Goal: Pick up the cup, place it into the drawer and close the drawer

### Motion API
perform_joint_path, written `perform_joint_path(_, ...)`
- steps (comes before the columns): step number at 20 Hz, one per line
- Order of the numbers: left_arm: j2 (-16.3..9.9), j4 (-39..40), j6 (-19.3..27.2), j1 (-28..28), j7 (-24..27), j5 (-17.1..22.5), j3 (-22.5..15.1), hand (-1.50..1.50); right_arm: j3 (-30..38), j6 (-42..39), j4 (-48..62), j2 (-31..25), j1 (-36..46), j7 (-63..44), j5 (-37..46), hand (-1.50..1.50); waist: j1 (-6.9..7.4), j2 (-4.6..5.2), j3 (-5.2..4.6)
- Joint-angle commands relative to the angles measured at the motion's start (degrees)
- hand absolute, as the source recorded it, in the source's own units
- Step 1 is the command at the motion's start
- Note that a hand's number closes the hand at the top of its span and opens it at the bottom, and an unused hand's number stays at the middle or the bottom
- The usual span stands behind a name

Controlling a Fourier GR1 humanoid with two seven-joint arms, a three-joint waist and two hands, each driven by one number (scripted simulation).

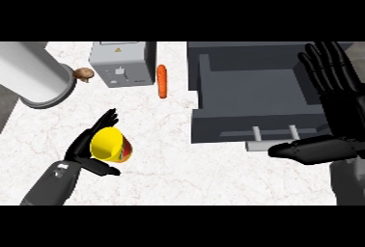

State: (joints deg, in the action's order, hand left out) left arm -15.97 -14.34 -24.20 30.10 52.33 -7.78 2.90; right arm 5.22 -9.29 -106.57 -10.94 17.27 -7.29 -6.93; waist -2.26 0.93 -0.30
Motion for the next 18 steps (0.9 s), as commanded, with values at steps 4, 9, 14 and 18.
perform_joint_path(4,1.79,2.91,-5.86,3.21,5.8,-0.32,-0.17,-1.5,-1.14,0.5,-0.54,0.82,-0.13,0.34,1.12,-1.5,-0.49,0.13,-0.03)
perform_joint_path(9,2.01,3.47,-8.81,2.86,7.01,-0.26,-0.52,-1.5,-0.59,-0.92,-1.44,-0.21,-0.96,-0.55,-0.26,-1.5,-0.89,0.24,-0.08)
perform_joint_path(14,4.68,2.81,-15.23,3.32,5.34,0.59,-1.18,1.5,2.85,-1.2,-1.22,-2.15,0.71,-2.62,-2.98,-1.5,-0.66,-0.18,-0.02)
perform_joint_path(18,3.34,-2.18,-6.43,2.05,13.97,0.14,-0.99,1.5,2.74,-1.52,-0.4,-2.39,0.21,-0.9,-1.85,-1.5,0.14,-0.09,-0.01)
